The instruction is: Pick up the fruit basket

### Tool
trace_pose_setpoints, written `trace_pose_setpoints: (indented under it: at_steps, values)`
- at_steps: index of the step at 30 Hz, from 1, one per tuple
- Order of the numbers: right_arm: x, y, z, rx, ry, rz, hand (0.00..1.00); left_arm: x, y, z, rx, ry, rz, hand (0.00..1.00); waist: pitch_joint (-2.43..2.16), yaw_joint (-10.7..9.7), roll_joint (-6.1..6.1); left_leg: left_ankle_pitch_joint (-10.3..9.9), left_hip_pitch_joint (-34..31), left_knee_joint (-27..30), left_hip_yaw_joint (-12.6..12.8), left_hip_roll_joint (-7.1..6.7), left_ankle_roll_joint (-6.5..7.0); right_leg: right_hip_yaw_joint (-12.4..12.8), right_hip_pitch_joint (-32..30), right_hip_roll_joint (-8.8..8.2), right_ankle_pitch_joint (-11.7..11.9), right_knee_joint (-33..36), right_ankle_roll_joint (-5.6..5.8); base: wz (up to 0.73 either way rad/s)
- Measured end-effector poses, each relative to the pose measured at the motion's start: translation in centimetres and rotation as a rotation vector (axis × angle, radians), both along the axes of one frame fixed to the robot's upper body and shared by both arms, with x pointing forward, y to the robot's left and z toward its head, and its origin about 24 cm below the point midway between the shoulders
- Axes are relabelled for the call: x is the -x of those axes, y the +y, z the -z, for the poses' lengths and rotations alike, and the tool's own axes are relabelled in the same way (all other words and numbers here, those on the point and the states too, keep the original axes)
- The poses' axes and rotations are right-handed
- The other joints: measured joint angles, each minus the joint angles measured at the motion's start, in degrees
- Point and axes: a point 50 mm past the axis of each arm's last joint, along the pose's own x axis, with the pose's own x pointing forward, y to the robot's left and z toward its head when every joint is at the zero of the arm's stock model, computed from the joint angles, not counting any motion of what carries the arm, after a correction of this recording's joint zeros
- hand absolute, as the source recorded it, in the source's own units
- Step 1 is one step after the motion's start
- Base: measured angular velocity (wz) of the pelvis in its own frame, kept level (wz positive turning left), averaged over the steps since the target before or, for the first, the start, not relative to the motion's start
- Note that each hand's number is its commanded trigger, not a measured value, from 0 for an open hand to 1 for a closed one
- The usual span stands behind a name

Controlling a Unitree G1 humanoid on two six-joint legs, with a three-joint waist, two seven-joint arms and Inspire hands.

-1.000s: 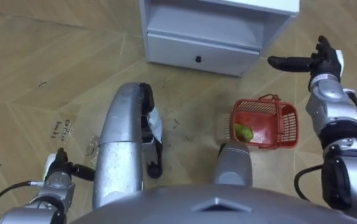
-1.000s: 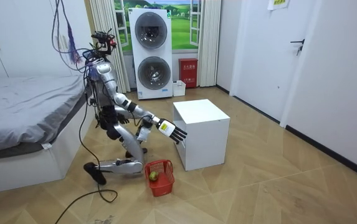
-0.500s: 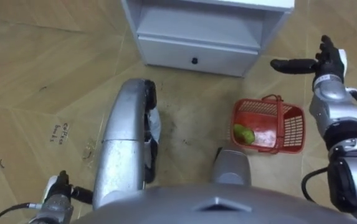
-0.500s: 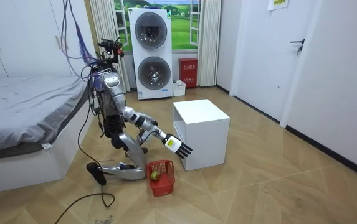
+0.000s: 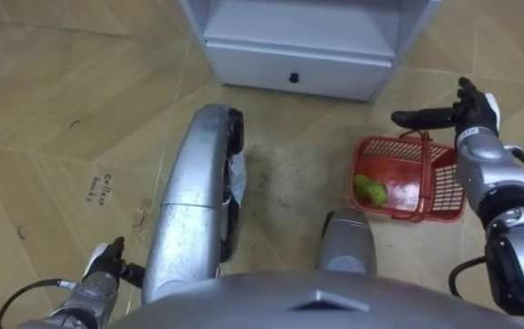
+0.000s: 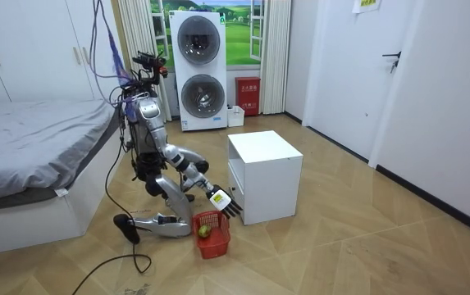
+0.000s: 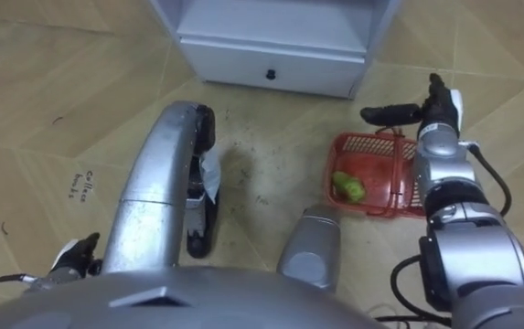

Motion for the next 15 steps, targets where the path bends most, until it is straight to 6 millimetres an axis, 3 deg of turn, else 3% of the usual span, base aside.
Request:
trace_pose_setpoints:
  at_steps: [8, 10, 15]
  values:
    - [0.5, -0.1, 0.3, -0.012, 0.015, 0.001, 0.00, 0.3, 0.0, 0.0, 0.003, 0.015, -0.001, 0.00, -0.29, 0.1, 2.47, 0.0, -0.8, 0.0, 0.1, 0.12, 0.00, 0.6, -1.3, -0.08, 0.0, 0.4, 0.03, -0.01]
    - [0.6, -0.2, 0.4, -0.019, 0.019, 0.011, 0.00, 0.3, 0.0, 0.1, 0.003, 0.016, 0.001, 0.00, -0.46, 0.1, 2.78, 0.0, -1.2, -0.1, 0.1, 0.12, 0.00, 0.7, -1.8, -0.08, 0.0, 0.5, 0.03, 0.00]
    - [1.9, -0.5, 1.3, -0.057, 0.055, 0.053, 0.00, 0.3, -0.3, 0.1, 0.011, 0.008, 0.010, 0.00, -0.38, 0.5, 3.35, 0.0, -1.3, -0.1, 0.1, 0.09, -0.01, 0.7, -1.9, 0.01, 0.0, 0.5, 0.03, 0.00]
